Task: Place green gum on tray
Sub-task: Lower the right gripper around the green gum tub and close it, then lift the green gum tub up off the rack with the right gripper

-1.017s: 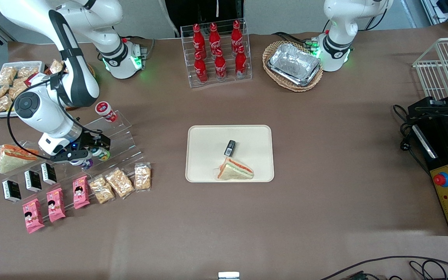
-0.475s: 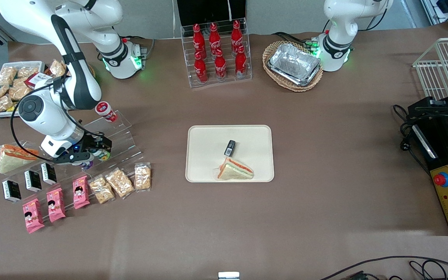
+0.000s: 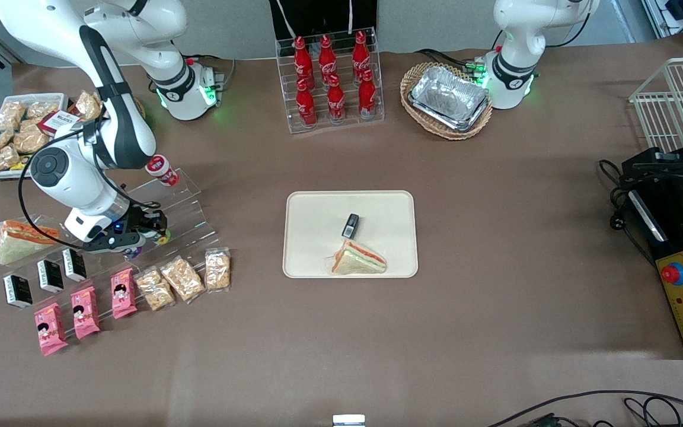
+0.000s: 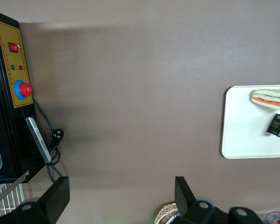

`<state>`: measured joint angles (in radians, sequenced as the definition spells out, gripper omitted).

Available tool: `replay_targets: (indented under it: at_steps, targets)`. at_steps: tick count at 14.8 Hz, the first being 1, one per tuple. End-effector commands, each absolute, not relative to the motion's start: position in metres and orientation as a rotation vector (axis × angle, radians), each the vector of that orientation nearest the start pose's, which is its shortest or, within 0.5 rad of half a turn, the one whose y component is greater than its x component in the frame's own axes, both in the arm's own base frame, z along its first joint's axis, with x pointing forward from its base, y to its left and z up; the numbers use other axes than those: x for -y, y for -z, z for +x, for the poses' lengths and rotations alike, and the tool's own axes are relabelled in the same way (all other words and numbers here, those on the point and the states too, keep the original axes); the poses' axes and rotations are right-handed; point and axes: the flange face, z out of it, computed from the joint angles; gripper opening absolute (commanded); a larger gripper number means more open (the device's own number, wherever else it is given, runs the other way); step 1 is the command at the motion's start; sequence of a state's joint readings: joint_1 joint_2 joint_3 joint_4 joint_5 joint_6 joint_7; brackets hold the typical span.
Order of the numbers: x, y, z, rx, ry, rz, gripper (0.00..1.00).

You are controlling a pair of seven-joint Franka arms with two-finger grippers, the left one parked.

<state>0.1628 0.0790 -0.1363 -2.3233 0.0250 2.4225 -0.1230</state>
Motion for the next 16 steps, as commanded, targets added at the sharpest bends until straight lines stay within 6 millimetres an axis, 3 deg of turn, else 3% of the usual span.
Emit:
replay_targets:
  at_steps: [1, 5, 7, 16]
  targets:
    - [-0.013, -0.309, 0.518, 0.274, 0.066, -3.115, 0.39]
    - [-0.014, -0.326, 0.517, 0.298, 0.064, -3.107, 0.38]
    - [-0.014, -0.344, 0.520, 0.305, 0.042, -3.101, 0.38]
    - [-0.010, -0.473, 0.540, 0.354, -0.176, -3.059, 0.38]
